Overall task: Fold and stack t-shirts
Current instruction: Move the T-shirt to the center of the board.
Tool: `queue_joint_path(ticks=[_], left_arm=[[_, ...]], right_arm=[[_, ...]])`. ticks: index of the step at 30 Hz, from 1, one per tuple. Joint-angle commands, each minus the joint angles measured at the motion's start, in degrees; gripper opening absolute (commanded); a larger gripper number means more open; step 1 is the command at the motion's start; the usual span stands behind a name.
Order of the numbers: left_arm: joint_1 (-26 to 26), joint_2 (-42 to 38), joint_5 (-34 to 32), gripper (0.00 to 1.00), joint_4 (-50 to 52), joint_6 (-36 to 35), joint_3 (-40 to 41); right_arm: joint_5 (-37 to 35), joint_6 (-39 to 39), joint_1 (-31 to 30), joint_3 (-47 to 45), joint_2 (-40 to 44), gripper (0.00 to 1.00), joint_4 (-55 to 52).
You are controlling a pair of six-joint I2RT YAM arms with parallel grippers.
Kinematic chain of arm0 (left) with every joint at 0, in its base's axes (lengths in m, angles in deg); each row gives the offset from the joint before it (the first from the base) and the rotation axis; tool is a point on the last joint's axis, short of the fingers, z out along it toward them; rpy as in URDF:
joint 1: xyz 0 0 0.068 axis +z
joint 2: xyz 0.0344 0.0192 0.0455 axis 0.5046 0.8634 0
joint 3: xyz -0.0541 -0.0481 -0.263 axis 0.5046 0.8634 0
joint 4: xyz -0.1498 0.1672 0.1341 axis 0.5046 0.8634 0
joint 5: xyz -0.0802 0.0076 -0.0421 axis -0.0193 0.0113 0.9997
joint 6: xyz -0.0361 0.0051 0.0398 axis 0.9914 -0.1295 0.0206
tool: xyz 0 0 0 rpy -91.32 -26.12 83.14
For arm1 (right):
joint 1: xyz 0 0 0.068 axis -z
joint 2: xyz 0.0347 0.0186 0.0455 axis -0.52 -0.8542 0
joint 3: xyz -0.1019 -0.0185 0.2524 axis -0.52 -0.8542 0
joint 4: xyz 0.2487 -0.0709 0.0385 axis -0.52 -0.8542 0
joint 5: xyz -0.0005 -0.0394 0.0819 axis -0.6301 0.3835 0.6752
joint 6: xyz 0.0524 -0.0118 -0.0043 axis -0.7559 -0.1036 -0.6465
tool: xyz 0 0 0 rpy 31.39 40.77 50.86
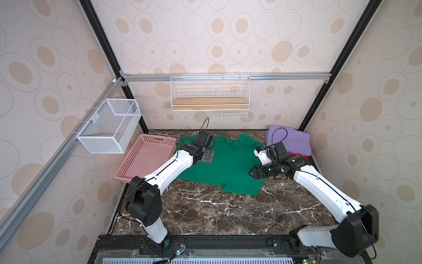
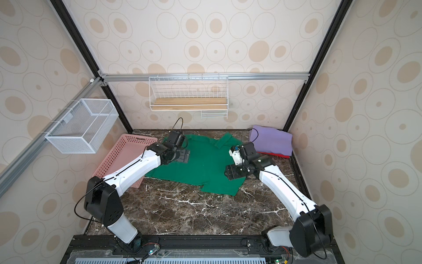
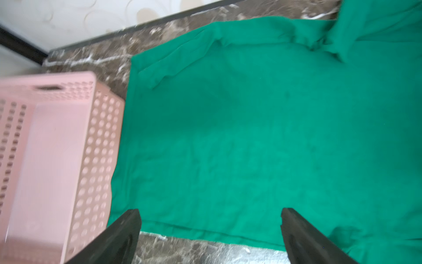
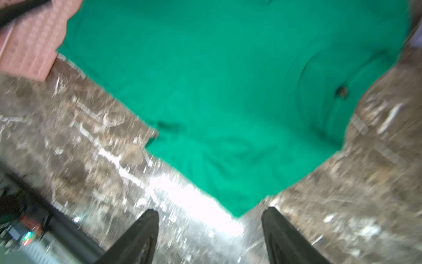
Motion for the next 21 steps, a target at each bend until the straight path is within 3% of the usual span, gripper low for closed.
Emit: queue_joint_path(ticks=[1, 5, 12, 17, 21], left_arm=[[3.4, 7.0, 3.6, 0.99, 5.0, 5.1, 0.1], [6.2, 14.9, 13.3, 0.99, 9.3, 10.0, -5.8], [6.5, 26.6, 19.5, 0.99, 18.0, 13.5, -19.5], [6.5, 26.6, 19.7, 0.99, 19.1, 12.9, -18.0], [6.5, 23.9, 19.0, 0.99, 17.9, 12.4, -10.9]], right_arm=[[1.3, -6.6, 0.1, -7.6, 2.0, 0.77, -0.2], [2.3, -7.7, 0.3, -9.8, -0.5, 0.78, 3.8], [3.8, -7.4, 0.3, -4.9, -14.1, 0.76, 6.2], [5.2, -8.0, 0.3, -4.1, -22.1, 0.75, 9.0], [5.7, -8.5, 0.7, -7.5, -23.7, 0.73, 11.4]])
